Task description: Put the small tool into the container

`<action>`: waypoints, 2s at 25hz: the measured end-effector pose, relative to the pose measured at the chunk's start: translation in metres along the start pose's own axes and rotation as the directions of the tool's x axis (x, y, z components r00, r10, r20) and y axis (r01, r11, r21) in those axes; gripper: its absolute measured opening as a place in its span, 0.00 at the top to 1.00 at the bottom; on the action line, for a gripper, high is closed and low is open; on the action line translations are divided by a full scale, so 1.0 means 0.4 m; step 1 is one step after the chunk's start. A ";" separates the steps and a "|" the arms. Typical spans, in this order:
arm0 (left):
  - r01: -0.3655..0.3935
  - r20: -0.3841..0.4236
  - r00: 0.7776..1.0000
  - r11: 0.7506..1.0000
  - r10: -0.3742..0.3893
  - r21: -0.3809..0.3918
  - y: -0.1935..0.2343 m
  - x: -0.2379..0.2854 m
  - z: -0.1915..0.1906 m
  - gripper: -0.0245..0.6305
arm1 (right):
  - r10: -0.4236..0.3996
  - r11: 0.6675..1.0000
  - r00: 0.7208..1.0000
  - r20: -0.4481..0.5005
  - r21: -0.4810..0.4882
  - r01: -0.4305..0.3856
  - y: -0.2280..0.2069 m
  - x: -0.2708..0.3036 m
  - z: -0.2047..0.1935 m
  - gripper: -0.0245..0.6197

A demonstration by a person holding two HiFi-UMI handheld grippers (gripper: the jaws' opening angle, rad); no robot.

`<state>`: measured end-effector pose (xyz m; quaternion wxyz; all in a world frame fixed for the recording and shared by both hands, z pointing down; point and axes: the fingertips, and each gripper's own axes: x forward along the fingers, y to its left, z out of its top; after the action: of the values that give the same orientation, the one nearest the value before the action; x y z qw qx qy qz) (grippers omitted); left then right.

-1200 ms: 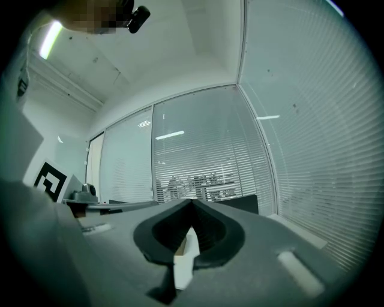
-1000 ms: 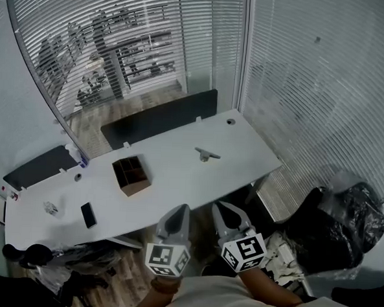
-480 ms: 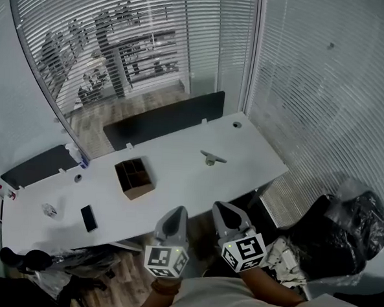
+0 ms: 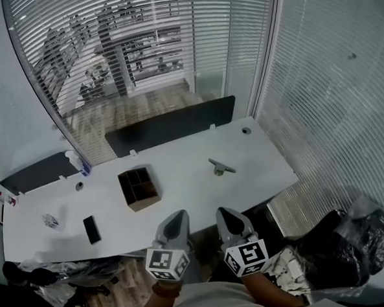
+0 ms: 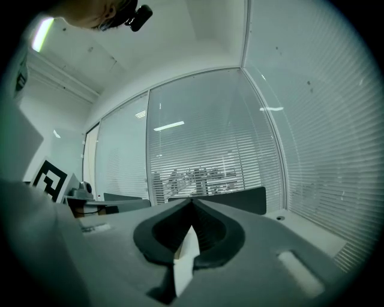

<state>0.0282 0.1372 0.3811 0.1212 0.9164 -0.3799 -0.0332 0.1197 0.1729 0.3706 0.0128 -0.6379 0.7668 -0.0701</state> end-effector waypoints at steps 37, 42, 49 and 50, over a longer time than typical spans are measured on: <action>0.083 0.028 0.996 0.996 -0.083 -0.024 0.415 0.446 0.188 0.96 | -0.065 0.997 0.998 0.005 -0.048 0.065 -0.110 0.633 0.099 0.96; 0.087 0.022 0.996 0.996 -0.086 -0.033 0.445 0.446 0.185 0.96 | -0.065 0.997 0.998 -0.017 -0.050 0.064 -0.093 0.659 0.083 0.96; 0.073 -0.003 0.997 0.997 -0.073 -0.023 0.490 0.434 0.154 0.96 | -0.053 0.997 0.998 -0.033 -0.055 0.051 -0.062 0.683 0.063 0.96; 0.073 -0.002 0.997 0.997 -0.074 -0.028 0.491 0.432 0.154 0.96 | -0.053 0.997 0.998 -0.035 -0.055 0.051 -0.061 0.684 0.062 0.96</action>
<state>0.0062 -0.1309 0.3753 0.1333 0.9281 -0.3453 -0.0413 0.0953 -0.1018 0.3679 -0.0205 -0.6565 0.7516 -0.0612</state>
